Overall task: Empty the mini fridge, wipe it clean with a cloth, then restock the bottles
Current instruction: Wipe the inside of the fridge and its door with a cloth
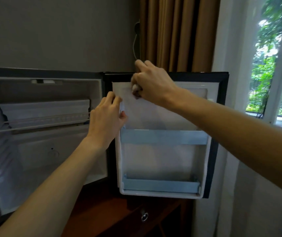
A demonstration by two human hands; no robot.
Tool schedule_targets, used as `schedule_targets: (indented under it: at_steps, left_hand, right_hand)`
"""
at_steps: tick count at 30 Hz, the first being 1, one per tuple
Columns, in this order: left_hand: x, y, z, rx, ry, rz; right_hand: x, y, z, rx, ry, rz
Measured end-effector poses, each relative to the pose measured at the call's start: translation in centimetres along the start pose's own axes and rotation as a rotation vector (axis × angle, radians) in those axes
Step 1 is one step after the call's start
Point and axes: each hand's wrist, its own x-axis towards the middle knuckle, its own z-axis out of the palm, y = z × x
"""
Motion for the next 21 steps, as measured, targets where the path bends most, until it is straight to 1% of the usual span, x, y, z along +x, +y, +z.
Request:
schedule_targets:
  at_steps: [4,8,12,15,19,21]
  left_hand:
    - [-0.1,0.0,0.1,-0.021,0.001,0.001]
    - [-0.1,0.2,0.0,-0.022,0.007,-0.024]
    - [-0.1,0.1,0.2,-0.038,0.013,-0.019]
    - [0.0,0.3,0.6,-0.051,0.008,-0.020]
    - [0.2,0.3,0.8,-0.030,-0.001,0.006]
    - [0.3,0.2,0.7,-0.008,-0.005,0.025]
  right_hand:
    - [-4.0,3.9,-2.0,-0.041,-0.019,0.005]
    - [-8.9,8.7,-2.7,-0.109,-0.065,0.128]
    - [-12.8,12.1,-2.9,-0.085,-0.011,0.264]
    - [-11.9,11.4,-1.5,-0.053,0.023,0.260]
    - [-7.3,6.9,1.1,0.016,0.054,0.122]
    - [-5.0,4.6,1.7,0.025,0.080,0.086]
